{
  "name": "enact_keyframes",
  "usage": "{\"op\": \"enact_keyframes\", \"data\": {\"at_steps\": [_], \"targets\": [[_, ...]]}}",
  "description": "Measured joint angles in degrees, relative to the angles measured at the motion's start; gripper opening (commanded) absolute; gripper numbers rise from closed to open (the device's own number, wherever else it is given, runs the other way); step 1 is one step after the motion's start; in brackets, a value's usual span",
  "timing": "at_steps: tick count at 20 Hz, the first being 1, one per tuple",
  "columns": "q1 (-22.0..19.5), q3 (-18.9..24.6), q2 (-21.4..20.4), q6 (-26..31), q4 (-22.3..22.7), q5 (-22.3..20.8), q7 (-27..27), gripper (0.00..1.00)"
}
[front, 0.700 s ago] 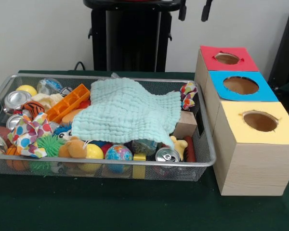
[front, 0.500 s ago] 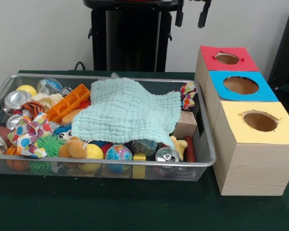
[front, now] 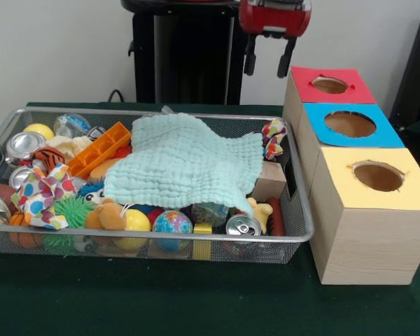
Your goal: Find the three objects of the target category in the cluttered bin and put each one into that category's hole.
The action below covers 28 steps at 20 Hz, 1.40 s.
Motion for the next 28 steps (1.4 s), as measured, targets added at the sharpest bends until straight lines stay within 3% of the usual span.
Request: {"op": "enact_keyframes", "data": {"at_steps": [8,22,28], "targets": [[-4.15,-0.78,4.53,-4.73,-0.02,0.31,0.00,1.00],[-15.70,-3.13,4.85,-11.24,4.32,0.42,0.00,1.00],[-20.37,-3.18,7.01,-15.99,6.54,0.45,0.00,1.00]]}}
